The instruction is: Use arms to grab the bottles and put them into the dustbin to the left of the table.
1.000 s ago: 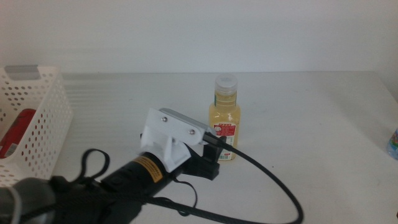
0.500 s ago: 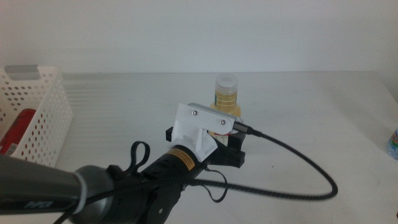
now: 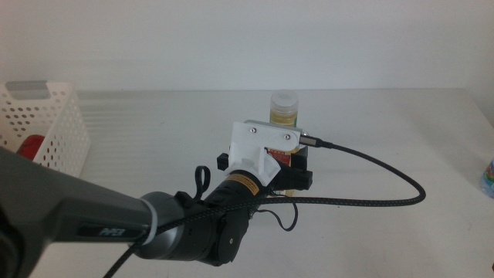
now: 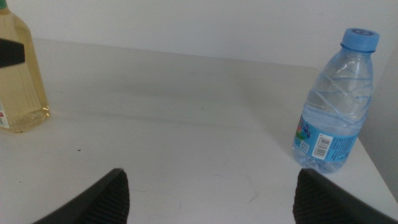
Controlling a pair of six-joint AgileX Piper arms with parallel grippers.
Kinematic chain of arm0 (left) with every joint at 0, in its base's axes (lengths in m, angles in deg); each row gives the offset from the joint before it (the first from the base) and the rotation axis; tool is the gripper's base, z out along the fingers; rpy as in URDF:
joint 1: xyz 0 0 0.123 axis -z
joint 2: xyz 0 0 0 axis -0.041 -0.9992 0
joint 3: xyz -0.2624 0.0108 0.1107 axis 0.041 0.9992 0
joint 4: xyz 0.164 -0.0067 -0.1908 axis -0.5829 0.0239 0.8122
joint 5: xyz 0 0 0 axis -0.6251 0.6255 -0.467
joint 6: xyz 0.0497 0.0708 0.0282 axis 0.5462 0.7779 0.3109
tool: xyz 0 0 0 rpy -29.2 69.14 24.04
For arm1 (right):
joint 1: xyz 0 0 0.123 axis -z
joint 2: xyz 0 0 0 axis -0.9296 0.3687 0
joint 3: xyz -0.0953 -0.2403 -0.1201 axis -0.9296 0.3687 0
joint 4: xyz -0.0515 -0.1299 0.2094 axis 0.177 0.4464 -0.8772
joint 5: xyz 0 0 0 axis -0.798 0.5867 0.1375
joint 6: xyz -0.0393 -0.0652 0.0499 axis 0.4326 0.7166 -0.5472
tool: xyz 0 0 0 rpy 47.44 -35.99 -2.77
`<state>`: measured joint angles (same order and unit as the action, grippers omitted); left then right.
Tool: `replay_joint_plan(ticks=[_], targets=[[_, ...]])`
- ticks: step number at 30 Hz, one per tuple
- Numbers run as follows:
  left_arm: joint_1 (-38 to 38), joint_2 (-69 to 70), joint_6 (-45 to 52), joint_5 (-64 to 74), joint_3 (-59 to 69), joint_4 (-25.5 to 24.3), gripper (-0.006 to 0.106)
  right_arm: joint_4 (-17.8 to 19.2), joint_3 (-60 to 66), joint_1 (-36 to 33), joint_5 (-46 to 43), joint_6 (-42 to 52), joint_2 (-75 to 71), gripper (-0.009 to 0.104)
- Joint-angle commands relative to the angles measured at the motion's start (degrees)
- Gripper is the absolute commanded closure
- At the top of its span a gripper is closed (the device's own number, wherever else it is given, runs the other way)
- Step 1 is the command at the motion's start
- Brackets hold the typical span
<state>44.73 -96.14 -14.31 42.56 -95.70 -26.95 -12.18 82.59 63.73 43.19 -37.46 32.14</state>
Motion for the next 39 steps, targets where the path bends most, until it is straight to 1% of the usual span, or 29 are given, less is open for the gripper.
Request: replay_joint_plan(ticks=[1,3,5,13,17,19,20,22,24,26,28,30,34,39], targets=[[0.0,1.6,0.5,-4.4,-2.1,1.1,0.012,0.3,-0.4,0.3,-4.2,0.7,-1.6,0.018],[0.0,0.8,0.8,-5.6,-2.5,1.9,0.012,0.3,-0.4,0.3,-4.2,0.7,-1.6,0.018],[-0.3,-0.5,0.8,-7.6,-2.7,1.6,0.012,0.3,-0.4,0.3,-4.2,0.7,-1.6,0.018],[-2.9,-3.6,-0.4,-12.7,-3.5,-1.6,0.012,0.3,-0.4,0.3,-4.2,0.7,-1.6,0.018],[-5.0,-3.7,-3.4,-12.6,-3.5,-5.0,0.014,0.3,-0.4,0.3,-4.2,0.7,-1.6,0.018],[-6.0,-3.7,-5.8,-12.6,-3.5,-7.4,0.020,0.3,-0.4,0.3,-4.2,0.7,-1.6,0.018],[-6.5,-3.7,-7.2,-12.5,-3.5,-9.1,0.025,0.3,-0.4,0.3,-4.2,0.7,-1.6,0.018],[-7.1,-3.7,-9.1,-11.9,-3.5,-12.8,0.038,0.3,-0.4,0.3,-4.2,0.7,-1.6,0.018],[-7.3,-3.4,-10.5,-11.1,-3.4,-15.7,0.057,0.3,-0.4,0.3,-4.2,0.7,-1.6,0.018],[-7.3,-2.6,-10.5,-10.4,-3.0,-17.0,0.072,0.3,-0.4,0.3,-4.2,0.7,-1.6,0.018],[-7.3,-0.9,-10.2,-7.8,-2.5,-18.8,0.083,0.3,-0.4,0.3,-4.2,0.7,-1.6,0.018],[-7.3,2.1,-9.4,-2.6,-1.9,-19.5,0.086,0.3,-0.4,0.3,-4.2,0.7,-1.6,0.018],[-7.3,9.2,-6.9,10.9,-1.5,-19.1,0.085,0.3,-0.4,0.3,-4.2,0.7,-1.6,0.018],[-7.3,20.3,-7.0,27.5,-1.6,-18.9,0.084,0.3,-0.4,0.3,-4.2,0.7,-1.6,0.018]])
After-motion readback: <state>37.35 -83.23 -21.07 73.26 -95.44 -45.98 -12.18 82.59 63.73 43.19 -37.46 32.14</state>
